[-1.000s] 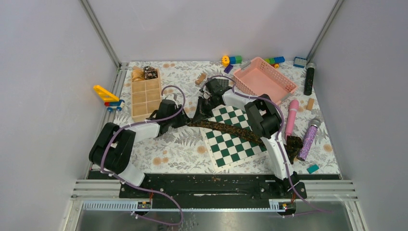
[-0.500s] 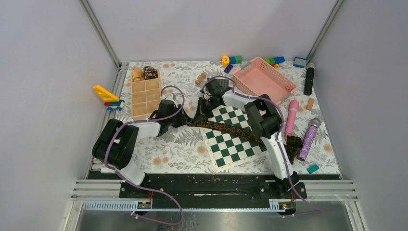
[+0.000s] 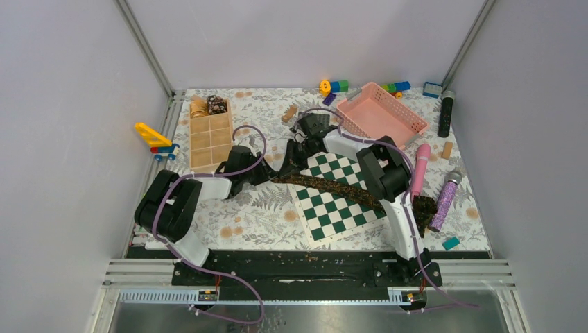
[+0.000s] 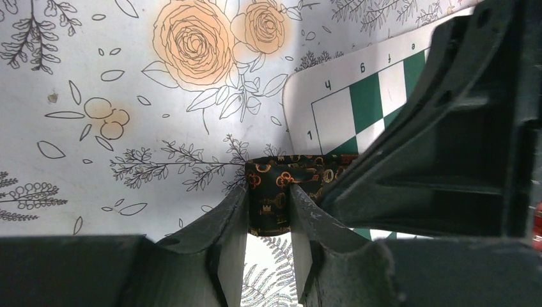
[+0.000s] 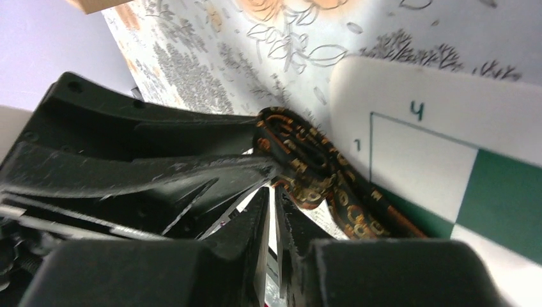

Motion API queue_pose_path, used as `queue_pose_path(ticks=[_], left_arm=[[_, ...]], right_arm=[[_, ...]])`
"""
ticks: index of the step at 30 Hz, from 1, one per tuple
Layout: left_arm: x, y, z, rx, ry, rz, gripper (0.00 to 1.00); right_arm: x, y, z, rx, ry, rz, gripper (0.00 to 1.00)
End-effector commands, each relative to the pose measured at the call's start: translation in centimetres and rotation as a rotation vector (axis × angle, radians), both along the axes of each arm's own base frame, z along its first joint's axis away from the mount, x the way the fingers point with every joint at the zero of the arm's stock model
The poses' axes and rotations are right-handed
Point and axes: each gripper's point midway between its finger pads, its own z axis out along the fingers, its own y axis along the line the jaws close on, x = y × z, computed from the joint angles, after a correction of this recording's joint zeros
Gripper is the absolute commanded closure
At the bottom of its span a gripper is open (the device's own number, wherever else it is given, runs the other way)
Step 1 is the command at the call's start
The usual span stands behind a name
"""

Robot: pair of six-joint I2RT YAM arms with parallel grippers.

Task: Roll the ties
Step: Roll the tie at the center of the board.

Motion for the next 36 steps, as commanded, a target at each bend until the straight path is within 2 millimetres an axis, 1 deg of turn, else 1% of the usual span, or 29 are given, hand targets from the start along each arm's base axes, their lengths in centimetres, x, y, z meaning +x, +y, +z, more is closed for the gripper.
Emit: queue_pose_path(ticks=[1,5,8,12,16,21,36], left_arm=[[0.2,-0.6,0.6,-0.029,-0.026,-0.023,0.72],[0.2,-0.6,0.7,-0.026,-0.030,-0.024,0.72],[0.3,-0.6,0.8,-0.027,-0.029,-0.024,0.72],[0.3,-0.6,0.8,-0.025,-0.030,-0.025,0.72],[0.3,-0.6,0.9,-0.026,-0.033,-0.026,0.71],[0.3,-0.7,1.0,-0.027,-0.034,-0.027,0.71],[0.4,-0.8,1.1,-0.032,-0.037,-0.031,0.70]], right_arm=[[0.7,0.6,5.0,0.068,-0.112,-0.010,0.85],[0.6,0.3,5.5,0.073,-0.128,-0.024,0.85],[0.6,-0.1,5.3,0.051,-0.139,-0.039,0.85],[0.8,-0.7,4.3,0.013,-0.130,-0.070,0.86],[0.7,-0.8,2.8,-0.010,-0.101,-0.076,0.88],[0.6,-0.8,1.4,-0.029,-0.077,-0.079,0.88],[0.4,-1.5,-1.2,-0.084,-0.049,-0.096,0.89]])
